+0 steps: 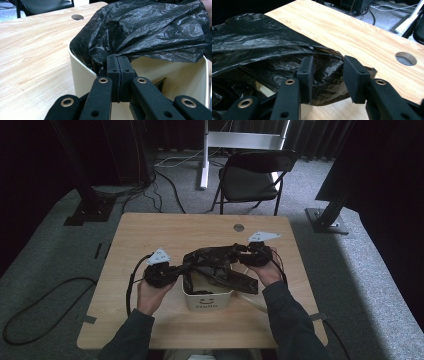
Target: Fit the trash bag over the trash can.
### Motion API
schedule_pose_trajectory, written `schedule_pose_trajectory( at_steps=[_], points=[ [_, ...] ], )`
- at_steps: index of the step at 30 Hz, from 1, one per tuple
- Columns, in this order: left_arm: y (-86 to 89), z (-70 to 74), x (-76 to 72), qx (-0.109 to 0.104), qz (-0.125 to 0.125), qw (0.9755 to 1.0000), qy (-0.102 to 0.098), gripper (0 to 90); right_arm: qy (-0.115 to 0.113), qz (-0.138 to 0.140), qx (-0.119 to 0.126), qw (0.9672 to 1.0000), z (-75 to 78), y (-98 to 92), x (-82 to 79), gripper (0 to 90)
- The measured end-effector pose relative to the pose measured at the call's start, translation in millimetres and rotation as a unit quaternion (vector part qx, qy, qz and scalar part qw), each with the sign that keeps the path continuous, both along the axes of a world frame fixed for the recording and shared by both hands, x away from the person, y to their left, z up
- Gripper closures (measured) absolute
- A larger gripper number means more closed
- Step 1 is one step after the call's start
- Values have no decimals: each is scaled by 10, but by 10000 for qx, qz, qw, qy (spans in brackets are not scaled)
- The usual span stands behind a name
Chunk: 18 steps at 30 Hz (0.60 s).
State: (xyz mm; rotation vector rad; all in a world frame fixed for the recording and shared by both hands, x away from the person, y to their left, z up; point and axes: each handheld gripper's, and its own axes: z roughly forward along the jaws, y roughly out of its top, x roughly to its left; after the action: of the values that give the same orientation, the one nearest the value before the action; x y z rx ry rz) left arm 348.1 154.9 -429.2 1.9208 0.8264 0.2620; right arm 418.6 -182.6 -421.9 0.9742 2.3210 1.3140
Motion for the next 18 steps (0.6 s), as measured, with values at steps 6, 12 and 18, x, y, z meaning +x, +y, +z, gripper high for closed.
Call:
schedule_pose_trajectory(
  at_steps=[6,12,18],
  points=[
    [2,0,-5,-7,12,10000,0,897,12,72,-34,10000,-4,12,-17,857],
    [33,11,-10,-38,21,10000,0,897,-154,24,-180,9997,7,-74,-129,900],
    [114,15,-17,-171,64,9998,48,897,-276,5,-270,9993,14,-178,-246,900]
  ],
)
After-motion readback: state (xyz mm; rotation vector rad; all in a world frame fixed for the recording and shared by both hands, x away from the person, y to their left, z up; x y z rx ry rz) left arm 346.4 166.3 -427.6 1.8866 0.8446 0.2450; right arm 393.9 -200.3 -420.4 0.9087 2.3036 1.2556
